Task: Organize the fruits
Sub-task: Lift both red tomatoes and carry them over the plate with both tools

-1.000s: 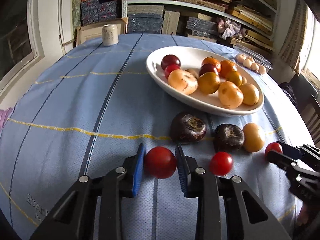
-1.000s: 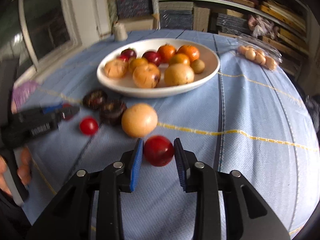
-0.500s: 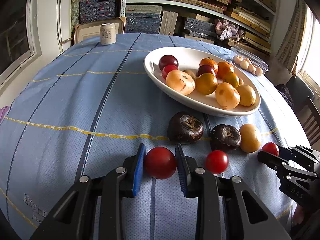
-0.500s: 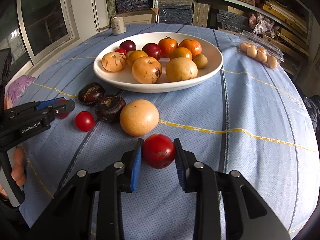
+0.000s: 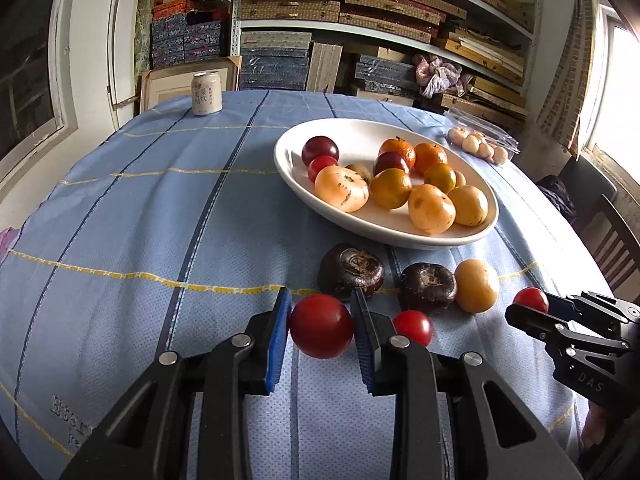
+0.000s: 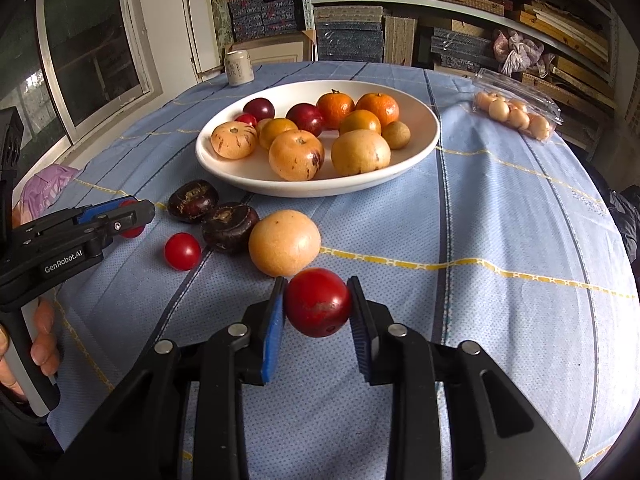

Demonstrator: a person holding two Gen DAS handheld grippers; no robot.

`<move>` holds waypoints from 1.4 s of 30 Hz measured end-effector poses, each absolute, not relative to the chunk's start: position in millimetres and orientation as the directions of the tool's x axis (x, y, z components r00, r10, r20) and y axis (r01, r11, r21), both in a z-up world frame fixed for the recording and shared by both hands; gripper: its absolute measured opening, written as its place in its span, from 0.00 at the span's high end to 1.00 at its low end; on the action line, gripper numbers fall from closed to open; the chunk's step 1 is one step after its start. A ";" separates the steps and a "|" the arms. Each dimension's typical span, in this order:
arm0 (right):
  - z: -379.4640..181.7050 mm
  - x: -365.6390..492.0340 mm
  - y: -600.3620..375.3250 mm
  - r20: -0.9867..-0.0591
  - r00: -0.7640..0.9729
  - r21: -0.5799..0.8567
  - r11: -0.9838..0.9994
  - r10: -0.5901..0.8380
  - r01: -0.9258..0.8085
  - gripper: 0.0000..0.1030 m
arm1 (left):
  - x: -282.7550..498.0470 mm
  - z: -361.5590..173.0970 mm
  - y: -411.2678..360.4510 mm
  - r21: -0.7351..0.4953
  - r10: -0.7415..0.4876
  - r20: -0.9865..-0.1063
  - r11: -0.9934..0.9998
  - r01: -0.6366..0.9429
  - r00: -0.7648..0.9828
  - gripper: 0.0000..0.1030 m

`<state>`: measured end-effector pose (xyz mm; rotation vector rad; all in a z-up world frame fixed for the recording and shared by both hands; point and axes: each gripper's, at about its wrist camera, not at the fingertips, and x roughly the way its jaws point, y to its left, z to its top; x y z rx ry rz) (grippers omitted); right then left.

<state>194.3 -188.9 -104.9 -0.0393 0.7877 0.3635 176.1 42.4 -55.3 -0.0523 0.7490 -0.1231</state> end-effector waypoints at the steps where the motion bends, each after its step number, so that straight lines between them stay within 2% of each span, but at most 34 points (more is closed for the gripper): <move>1: -104.0 193.8 -189.4 -0.696 0.649 0.102 0.937 0.307 -0.333 0.72 | 175.7 -54.9 42.2 -0.091 -0.131 -0.674 0.991 0.094 0.727 0.71; 22: -89.0 182.4 -192.3 -0.666 0.674 0.112 0.936 0.320 -0.334 0.72 | 168.2 -44.8 44.4 -0.110 -0.154 -0.626 0.988 0.109 0.764 0.71; 32: -87.5 180.8 -193.0 -0.665 0.674 0.115 0.936 0.321 -0.332 0.72 | 170.0 -45.7 43.1 -0.103 -0.151 -0.635 0.989 0.110 0.758 0.70; 42: -52.6 191.3 -197.0 -0.640 0.702 0.085 0.937 0.312 -0.340 0.72 | 176.2 -32.3 35.5 -0.085 -0.133 -0.639 0.991 0.103 0.758 0.71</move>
